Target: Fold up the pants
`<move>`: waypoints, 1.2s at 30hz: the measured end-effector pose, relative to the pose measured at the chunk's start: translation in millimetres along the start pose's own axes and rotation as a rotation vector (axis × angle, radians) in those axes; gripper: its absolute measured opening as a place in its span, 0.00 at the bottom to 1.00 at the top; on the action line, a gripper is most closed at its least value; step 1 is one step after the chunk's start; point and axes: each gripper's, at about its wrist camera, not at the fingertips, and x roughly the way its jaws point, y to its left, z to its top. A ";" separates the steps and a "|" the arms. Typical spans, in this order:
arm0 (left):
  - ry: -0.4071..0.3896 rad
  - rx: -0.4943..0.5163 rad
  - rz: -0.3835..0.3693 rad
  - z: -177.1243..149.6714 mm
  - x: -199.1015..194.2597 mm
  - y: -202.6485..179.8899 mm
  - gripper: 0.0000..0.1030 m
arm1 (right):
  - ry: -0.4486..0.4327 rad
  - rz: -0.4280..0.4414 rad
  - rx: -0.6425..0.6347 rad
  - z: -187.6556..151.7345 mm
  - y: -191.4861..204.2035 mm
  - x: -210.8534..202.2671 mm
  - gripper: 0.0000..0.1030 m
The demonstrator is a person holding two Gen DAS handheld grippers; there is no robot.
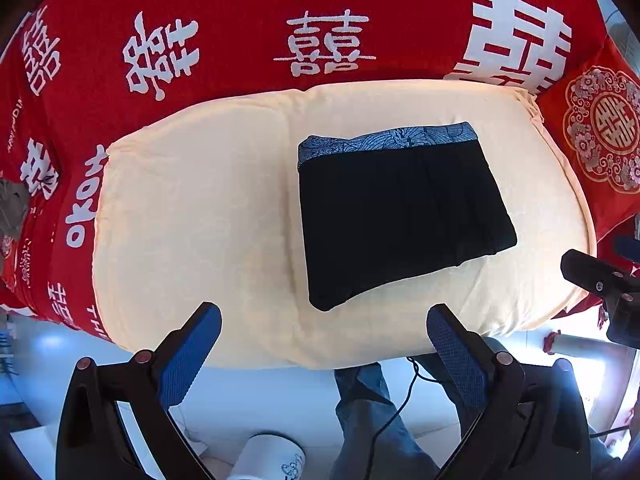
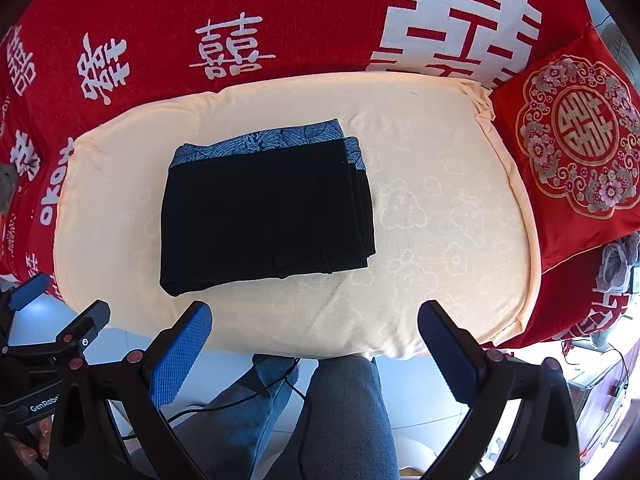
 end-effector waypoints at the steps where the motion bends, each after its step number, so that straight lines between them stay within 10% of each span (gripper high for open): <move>1: -0.002 0.001 0.002 -0.2 -0.5 -0.2 1.00 | -0.001 0.000 0.002 -0.7 0.3 -0.2 1.00; 36: 0.008 -0.016 0.002 -1.4 1.6 4.4 1.00 | -0.019 -0.016 -0.012 2.1 5.4 -2.7 1.00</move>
